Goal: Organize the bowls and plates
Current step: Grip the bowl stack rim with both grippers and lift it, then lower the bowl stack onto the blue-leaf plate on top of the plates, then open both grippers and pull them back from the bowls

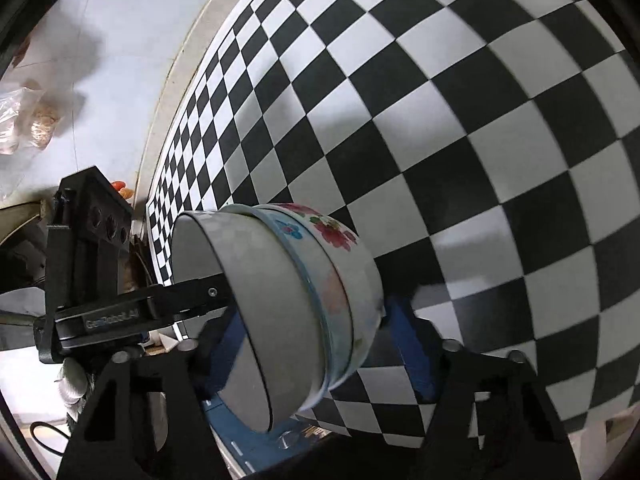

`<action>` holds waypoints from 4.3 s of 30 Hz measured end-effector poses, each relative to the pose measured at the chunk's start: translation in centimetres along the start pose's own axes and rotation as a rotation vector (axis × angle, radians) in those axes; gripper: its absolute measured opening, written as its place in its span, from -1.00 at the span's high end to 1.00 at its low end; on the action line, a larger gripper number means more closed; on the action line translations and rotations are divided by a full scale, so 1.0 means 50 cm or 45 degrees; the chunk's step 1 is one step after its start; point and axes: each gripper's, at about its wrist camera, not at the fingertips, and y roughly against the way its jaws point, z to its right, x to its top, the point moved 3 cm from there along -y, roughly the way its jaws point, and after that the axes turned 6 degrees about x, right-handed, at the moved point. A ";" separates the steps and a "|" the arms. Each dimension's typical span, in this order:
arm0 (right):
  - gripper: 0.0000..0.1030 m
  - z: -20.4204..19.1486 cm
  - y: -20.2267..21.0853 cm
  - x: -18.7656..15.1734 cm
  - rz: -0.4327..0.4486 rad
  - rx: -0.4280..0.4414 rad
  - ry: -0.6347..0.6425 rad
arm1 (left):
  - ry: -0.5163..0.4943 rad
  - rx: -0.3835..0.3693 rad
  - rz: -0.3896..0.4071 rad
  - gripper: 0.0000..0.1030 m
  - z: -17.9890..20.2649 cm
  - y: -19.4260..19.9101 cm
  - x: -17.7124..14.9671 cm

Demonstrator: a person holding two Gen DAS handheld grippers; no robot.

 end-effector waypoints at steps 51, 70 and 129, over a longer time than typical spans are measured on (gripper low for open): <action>0.04 -0.333 -0.130 -0.021 -0.165 0.005 0.384 | 0.122 -0.012 0.310 0.03 -0.238 0.244 -0.097; 0.04 -0.400 -0.325 -0.027 -0.295 -0.066 0.445 | 0.255 -0.038 0.270 0.03 -0.386 0.203 -0.100; -0.76 -0.574 -0.006 -0.245 0.396 -0.569 0.761 | 0.085 0.495 0.920 -0.84 -0.319 0.457 -0.327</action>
